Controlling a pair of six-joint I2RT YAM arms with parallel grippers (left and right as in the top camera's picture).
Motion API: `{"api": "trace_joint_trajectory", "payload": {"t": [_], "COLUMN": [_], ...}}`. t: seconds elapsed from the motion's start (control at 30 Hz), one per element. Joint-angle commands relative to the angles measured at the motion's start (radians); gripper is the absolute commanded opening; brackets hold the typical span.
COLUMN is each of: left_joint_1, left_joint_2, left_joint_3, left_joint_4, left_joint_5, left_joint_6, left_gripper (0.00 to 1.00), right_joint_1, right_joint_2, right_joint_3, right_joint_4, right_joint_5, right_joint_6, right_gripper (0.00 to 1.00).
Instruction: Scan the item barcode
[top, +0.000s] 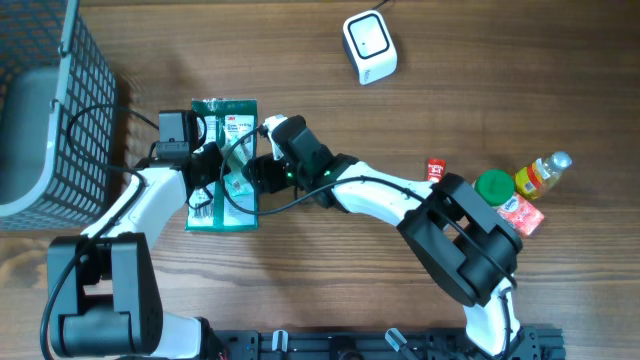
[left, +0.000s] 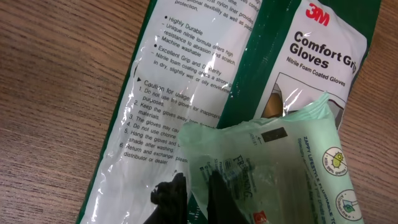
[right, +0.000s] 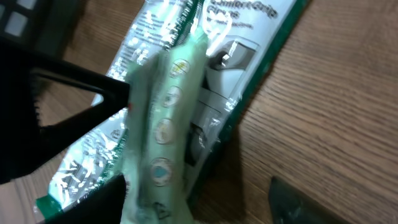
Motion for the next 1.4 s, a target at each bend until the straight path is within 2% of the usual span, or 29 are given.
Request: {"api": "trace_joint_trajectory", "payload": {"t": [0.0,0.13,0.3,0.37,0.43,0.53,0.57,0.67,0.77,0.87,0.97,1.03,1.17,1.27,1.3,1.37], "left_joint_1": [0.005,0.005,0.005,0.006,0.006,0.006,0.006,0.005,0.005,0.005,0.005,-0.006,-0.055,-0.108,-0.121,-0.153], "left_joint_2": [0.021,0.025,0.039,0.010,-0.062,-0.220,-0.276,-0.411,-0.489,-0.488,-0.444,-0.406,-0.331,-0.284,-0.276,-0.266], "left_joint_3": [0.003,0.003,0.003,0.003,0.003,0.003,0.003,0.003,0.003,0.003,0.003,0.003,0.003,0.003,0.003,0.003], "left_joint_4": [-0.003,-0.003,-0.002,-0.017,-0.031,-0.050,-0.062,-0.117,-0.157,-0.183,-0.196,-0.196,-0.193,-0.188,-0.185,-0.169], "left_joint_5": [-0.009,-0.010,-0.009,-0.009,-0.009,-0.009,-0.009,0.017,0.114,0.153,0.190,0.220,0.228,0.236,0.246,0.261], "left_joint_6": [-0.002,-0.002,-0.001,-0.001,-0.002,-0.002,-0.003,-0.005,-0.005,-0.005,-0.004,-0.001,-0.001,-0.001,-0.001,-0.001], "left_gripper": [0.05,0.04,0.04,0.04,0.04,0.05,0.13,0.16,0.18,0.18,0.18,0.17,0.14,0.13,0.13,0.14], "right_joint_1": [0.000,0.000,-0.002,-0.014,-0.036,-0.074,-0.083,-0.103,-0.137,-0.182,-0.238,-0.249,-0.248,-0.248,-0.249,-0.250], "right_joint_2": [0.048,0.066,0.066,0.057,0.031,-0.039,-0.068,-0.133,-0.185,-0.202,-0.202,-0.202,-0.202,-0.202,-0.202,-0.202], "right_joint_3": [0.001,0.001,0.001,0.001,0.001,0.001,0.001,0.001,0.001,0.001,0.001,0.001,0.001,0.001,0.001,0.001], "right_joint_4": [0.009,0.011,0.009,0.010,0.011,0.009,0.003,-0.087,-0.223,-0.352,-0.527,-0.603,-0.624,-0.624,-0.624,-0.610], "right_joint_5": [0.007,-0.049,-0.059,-0.101,-0.120,-0.233,-0.277,-0.306,-0.306,-0.304,-0.301,-0.240,-0.021,-0.006,-0.005,-0.005], "right_joint_6": [0.116,0.119,0.111,0.110,0.104,-0.010,-0.030,-0.076,-0.164,-0.246,-0.476,-0.562,-0.573,-0.573,-0.571,-0.518], "right_gripper": [0.52,0.40,0.09,0.04,0.04,0.04,0.04,0.04,0.04,0.04,0.04,0.04,0.04,0.05,0.22,0.35]}}
